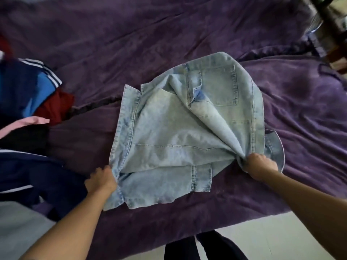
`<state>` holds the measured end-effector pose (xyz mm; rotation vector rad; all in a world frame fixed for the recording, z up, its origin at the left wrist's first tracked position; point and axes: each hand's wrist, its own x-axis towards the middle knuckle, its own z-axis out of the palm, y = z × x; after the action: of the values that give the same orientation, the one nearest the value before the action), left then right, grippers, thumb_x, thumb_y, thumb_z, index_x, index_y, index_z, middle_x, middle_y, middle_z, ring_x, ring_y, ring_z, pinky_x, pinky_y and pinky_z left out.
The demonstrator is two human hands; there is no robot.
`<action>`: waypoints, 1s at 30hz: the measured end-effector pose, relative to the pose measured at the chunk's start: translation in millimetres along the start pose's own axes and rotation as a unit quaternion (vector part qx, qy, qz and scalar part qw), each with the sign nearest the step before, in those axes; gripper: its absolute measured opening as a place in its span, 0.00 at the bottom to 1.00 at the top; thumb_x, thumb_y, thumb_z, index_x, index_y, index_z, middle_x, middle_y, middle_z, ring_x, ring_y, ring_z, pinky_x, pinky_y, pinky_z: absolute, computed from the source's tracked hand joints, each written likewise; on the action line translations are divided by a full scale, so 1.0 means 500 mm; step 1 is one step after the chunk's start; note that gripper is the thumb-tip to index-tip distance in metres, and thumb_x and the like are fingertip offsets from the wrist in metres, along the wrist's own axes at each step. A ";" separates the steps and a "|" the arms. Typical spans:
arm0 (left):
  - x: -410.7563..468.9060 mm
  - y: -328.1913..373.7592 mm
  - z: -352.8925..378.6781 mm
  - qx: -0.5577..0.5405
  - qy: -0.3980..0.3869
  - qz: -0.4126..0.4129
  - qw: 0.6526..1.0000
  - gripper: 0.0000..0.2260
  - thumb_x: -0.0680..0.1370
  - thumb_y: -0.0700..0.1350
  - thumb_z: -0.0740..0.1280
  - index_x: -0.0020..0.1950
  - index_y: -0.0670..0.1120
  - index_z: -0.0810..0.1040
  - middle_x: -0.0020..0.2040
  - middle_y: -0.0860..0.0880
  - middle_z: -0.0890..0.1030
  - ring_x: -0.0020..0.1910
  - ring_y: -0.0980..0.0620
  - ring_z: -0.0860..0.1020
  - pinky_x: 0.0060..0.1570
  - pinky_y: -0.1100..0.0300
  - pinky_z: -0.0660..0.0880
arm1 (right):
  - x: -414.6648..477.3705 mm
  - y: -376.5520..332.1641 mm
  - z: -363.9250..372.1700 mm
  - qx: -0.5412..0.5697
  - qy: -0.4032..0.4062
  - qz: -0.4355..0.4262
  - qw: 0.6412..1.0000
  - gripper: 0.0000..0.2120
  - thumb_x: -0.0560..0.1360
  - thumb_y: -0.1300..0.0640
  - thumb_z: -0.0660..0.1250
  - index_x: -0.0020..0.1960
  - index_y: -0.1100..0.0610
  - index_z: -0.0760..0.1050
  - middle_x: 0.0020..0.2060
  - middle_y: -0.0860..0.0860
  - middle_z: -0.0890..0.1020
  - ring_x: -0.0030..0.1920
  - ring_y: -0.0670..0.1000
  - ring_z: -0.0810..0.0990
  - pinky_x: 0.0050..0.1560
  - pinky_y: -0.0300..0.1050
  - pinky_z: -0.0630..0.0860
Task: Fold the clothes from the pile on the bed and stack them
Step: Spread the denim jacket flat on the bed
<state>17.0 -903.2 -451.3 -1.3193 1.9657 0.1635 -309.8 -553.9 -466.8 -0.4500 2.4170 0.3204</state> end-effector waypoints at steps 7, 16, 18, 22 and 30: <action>0.097 0.111 -0.110 -0.113 0.149 0.137 0.973 0.15 0.76 0.47 0.66 0.61 0.45 0.74 0.59 0.41 0.73 0.59 0.39 0.72 0.56 0.47 0.70 | 0.077 -0.176 -0.156 0.081 0.122 -0.100 0.984 0.24 0.73 0.38 0.64 0.64 0.49 0.73 0.58 0.53 0.80 0.55 0.58 0.79 0.48 0.50 0.73; 0.316 0.237 -0.182 -0.264 0.193 0.029 0.945 0.23 0.76 0.50 0.67 0.67 0.43 0.65 0.64 0.38 0.72 0.63 0.37 0.70 0.57 0.44 0.69 | 0.232 -0.380 -0.137 0.101 0.209 -0.128 0.964 0.36 0.70 0.43 0.70 0.72 0.53 0.60 0.70 0.56 0.66 0.68 0.61 0.65 0.63 0.59 0.65; 0.328 0.236 -0.168 -0.280 0.189 -0.025 0.941 0.21 0.75 0.50 0.66 0.64 0.43 0.66 0.63 0.39 0.73 0.63 0.37 0.71 0.57 0.42 0.69 | 0.234 -0.361 -0.107 0.127 0.194 -0.054 0.971 0.36 0.70 0.41 0.69 0.71 0.55 0.60 0.69 0.57 0.67 0.67 0.62 0.66 0.62 0.60 0.65; 0.281 0.228 -0.118 -0.290 0.215 0.012 0.933 0.17 0.76 0.47 0.65 0.62 0.44 0.66 0.56 0.37 0.78 0.58 0.36 0.74 0.52 0.44 0.70 | 0.186 -0.288 -0.045 0.115 0.128 -0.046 0.984 0.18 0.76 0.48 0.65 0.61 0.59 0.74 0.60 0.61 0.76 0.60 0.65 0.73 0.58 0.57 0.70; 0.133 0.123 -0.082 -0.455 0.229 -0.014 0.860 0.19 0.77 0.45 0.67 0.67 0.44 0.70 0.53 0.39 0.80 0.54 0.37 0.76 0.49 0.49 0.71 | 0.129 -0.177 -0.137 0.254 0.195 -0.017 0.947 0.16 0.77 0.50 0.65 0.41 0.62 0.77 0.37 0.64 0.79 0.41 0.64 0.78 0.37 0.48 0.67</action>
<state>-68.1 -944.1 -482.8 -2.1273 2.3647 0.9361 -359.9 -672.9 -466.3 -0.3382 2.7351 -0.4467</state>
